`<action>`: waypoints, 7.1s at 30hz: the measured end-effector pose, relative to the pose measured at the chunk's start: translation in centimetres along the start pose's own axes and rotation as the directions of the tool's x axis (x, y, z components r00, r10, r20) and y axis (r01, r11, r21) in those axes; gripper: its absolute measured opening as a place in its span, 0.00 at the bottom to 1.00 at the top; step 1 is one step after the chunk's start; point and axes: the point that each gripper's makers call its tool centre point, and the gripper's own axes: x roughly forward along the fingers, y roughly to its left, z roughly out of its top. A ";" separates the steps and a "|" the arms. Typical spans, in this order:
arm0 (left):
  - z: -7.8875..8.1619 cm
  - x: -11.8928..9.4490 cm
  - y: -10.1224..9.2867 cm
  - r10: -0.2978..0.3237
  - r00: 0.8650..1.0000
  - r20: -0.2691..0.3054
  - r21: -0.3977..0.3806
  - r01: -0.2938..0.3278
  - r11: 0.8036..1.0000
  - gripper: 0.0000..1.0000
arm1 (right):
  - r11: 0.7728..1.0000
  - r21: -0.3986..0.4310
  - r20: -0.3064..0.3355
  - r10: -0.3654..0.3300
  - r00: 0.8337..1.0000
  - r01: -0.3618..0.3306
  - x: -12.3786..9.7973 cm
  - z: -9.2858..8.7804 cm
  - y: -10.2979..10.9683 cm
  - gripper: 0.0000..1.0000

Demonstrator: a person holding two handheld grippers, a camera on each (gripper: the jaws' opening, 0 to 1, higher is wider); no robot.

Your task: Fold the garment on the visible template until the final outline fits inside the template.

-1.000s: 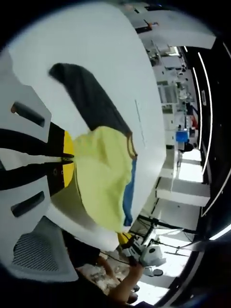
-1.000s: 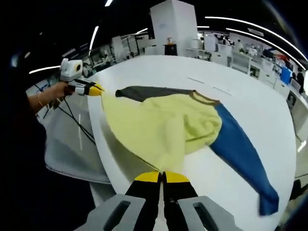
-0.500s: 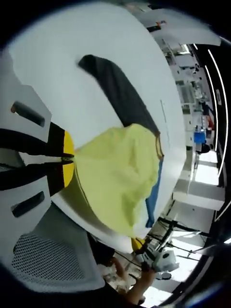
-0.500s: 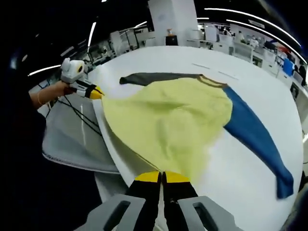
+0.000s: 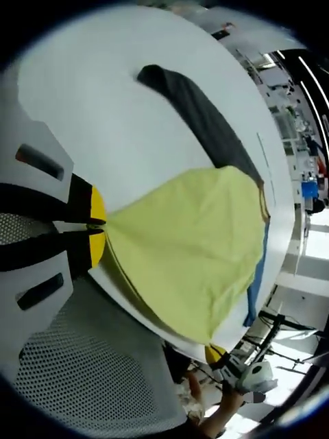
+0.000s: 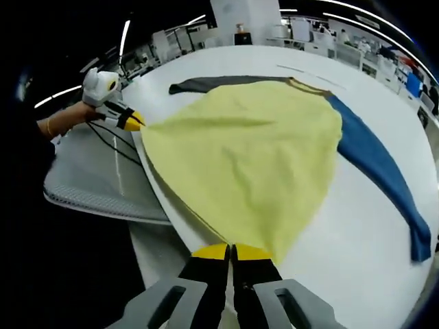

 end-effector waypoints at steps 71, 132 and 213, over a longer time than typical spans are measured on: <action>7.5 -3.4 0.4 -0.027 0.944 0.329 -0.113 0.068 0.991 0.94 | 0.746 0.642 0.287 -0.447 0.847 0.176 -9.8 0.6 -17.1 0.68; 10.0 -4.1 0.5 -0.067 0.923 0.379 -0.008 0.076 0.997 0.95 | 0.491 0.753 -0.026 -0.642 0.766 0.438 -11.3 -6.3 -31.0 0.00; 9.7 -4.2 0.6 -0.060 0.919 0.389 0.006 0.063 0.998 0.97 | 0.710 0.641 0.193 -0.517 0.834 0.292 -9.6 7.0 -26.6 0.00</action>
